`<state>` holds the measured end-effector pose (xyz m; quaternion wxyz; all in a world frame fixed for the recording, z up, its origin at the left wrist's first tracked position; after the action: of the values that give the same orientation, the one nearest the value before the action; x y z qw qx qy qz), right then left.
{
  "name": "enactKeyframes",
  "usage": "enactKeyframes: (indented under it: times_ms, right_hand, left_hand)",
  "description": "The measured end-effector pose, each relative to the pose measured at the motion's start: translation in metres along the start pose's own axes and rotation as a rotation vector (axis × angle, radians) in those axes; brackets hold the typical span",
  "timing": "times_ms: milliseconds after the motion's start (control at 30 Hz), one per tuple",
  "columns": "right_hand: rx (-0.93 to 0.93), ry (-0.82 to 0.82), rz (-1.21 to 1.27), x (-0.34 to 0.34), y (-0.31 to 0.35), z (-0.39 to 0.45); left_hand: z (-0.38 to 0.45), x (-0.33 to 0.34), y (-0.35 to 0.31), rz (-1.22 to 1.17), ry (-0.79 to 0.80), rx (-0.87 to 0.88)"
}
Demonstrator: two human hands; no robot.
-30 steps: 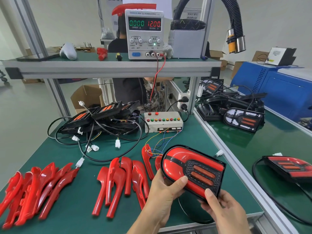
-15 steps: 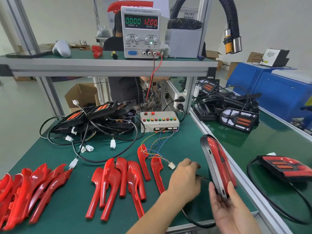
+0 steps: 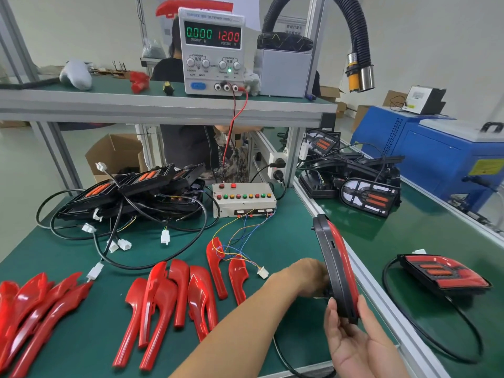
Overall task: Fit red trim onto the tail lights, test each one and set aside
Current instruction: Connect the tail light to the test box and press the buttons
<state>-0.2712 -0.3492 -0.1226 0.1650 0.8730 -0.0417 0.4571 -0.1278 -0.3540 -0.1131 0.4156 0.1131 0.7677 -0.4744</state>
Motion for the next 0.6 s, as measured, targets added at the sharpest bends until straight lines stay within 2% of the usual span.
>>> enactKeyframes:
  times_ms: [167,333,467,600]
  right_hand:
    - [0.030,0.012,0.001,-0.002,-0.001,0.001]
    - [-0.006,0.011,-0.036,-0.001,-0.001,0.002]
    - [-0.072,-0.023,-0.060,-0.001,0.006,0.004]
    - [-0.131,-0.068,-0.066,-0.006,0.017,0.007]
  left_hand:
    - [0.003,0.004,0.003,0.392,0.094,-0.055]
    - [0.009,-0.001,0.009,0.381,-0.029,-0.181]
    - [-0.003,-0.010,0.031,0.011,-0.216,-0.374]
    - [-0.025,-0.046,0.059,-0.728,-0.396,-0.484]
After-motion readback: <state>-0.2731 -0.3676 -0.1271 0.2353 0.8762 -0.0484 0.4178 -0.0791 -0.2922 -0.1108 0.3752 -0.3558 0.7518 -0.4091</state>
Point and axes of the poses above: each hand's wrist, its own z-axis towards the middle knuckle, its own x-axis out of the palm, y = z × x, the point moved 7 cm from there along z, towards the middle knuckle, and after that the axes turned 3 degrees about x, right-handed, at the moved point
